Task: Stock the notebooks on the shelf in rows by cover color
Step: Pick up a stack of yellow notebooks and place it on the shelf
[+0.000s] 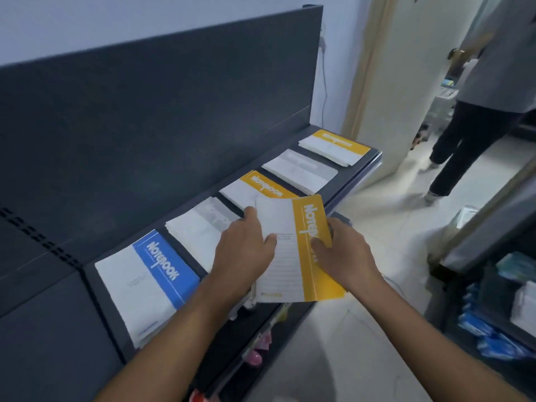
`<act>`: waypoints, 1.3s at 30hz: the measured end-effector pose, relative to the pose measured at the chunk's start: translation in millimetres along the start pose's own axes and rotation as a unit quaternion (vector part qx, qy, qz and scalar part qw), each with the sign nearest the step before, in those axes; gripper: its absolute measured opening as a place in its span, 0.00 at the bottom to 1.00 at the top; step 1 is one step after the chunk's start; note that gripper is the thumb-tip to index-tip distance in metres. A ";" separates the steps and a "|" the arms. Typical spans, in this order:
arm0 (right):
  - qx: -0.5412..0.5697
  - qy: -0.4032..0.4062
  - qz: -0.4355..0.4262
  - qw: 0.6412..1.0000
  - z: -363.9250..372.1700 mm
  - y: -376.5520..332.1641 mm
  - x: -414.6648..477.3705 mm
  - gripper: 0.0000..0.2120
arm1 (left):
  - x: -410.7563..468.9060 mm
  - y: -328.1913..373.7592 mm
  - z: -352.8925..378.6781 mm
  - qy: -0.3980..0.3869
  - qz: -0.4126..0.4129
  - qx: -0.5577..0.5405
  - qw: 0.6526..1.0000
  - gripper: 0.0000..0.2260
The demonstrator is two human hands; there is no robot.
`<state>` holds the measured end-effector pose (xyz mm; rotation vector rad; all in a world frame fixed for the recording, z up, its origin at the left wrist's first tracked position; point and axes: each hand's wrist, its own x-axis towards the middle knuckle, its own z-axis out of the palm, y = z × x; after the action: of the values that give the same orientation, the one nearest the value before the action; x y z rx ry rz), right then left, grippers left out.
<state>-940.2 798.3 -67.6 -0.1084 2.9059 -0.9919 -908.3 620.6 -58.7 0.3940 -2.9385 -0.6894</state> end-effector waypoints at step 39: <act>-0.108 -0.206 -0.277 0.932 71.7 -27.3 297.0 0.12 | 181.8 12.8 73.9 0.125 -0.364 0.041 0.922 0.17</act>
<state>-1228.3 706.8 -120.2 -1.0571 2.6069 -0.5834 -1097.4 613.7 -112.5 1.4993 -2.5310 -0.5107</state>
